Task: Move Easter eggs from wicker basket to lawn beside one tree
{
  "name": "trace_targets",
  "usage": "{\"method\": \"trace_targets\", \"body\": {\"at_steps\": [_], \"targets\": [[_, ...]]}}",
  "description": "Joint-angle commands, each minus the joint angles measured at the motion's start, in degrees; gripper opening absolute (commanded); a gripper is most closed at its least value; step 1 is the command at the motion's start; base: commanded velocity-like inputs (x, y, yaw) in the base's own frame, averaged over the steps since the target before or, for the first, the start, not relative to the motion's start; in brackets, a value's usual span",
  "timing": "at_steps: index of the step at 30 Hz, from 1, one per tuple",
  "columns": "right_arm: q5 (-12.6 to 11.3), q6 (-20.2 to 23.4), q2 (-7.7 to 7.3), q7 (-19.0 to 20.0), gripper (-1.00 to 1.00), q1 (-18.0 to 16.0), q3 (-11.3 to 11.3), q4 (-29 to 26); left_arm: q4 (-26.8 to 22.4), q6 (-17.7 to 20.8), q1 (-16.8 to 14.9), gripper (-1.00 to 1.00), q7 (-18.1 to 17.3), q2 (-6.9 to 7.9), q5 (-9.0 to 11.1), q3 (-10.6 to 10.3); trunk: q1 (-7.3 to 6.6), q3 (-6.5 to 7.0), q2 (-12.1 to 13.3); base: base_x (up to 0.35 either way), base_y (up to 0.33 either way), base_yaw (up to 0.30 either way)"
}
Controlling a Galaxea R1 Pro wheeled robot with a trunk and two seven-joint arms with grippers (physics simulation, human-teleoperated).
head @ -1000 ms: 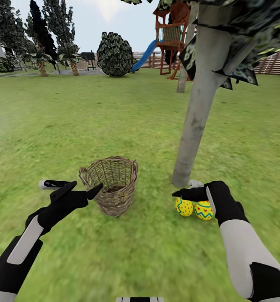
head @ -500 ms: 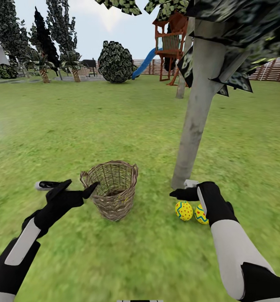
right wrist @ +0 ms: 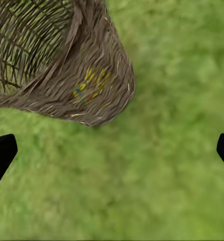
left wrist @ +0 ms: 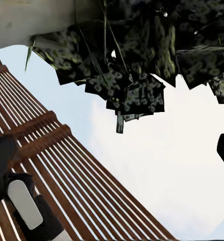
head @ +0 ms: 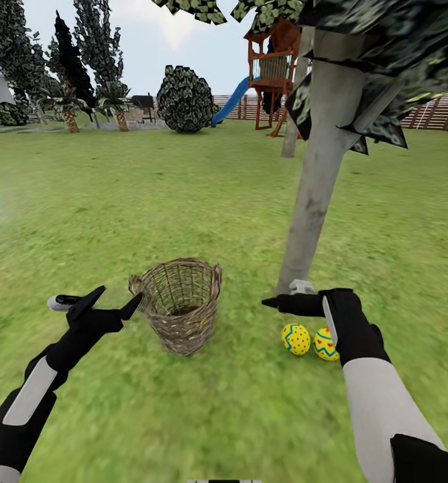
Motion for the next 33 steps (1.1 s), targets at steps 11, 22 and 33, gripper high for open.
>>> {"method": "trace_targets", "body": {"at_steps": [11,22,33], "targets": [[0.5,3.2,-0.08,3.4,1.00,1.2,-0.2,-6.3,1.6,0.4,0.0,1.00,0.0,-0.13,0.3,0.8,0.01,-0.05,0.0,0.242,0.199,0.000],[0.7,5.4,0.16,13.9,1.00,7.6,-0.2,-20.8,5.0,0.3,0.0,1.00,-1.9,-0.23,0.4,0.8,0.01,-0.05,0.0,0.072,0.055,0.000],[0.8,5.4,0.35,13.9,1.00,7.7,-0.1,-20.4,6.7,0.2,0.0,1.00,-7.0,-0.06,-0.4,0.9,-0.20,1.72,0.1,0.000,0.000,0.000]]}}
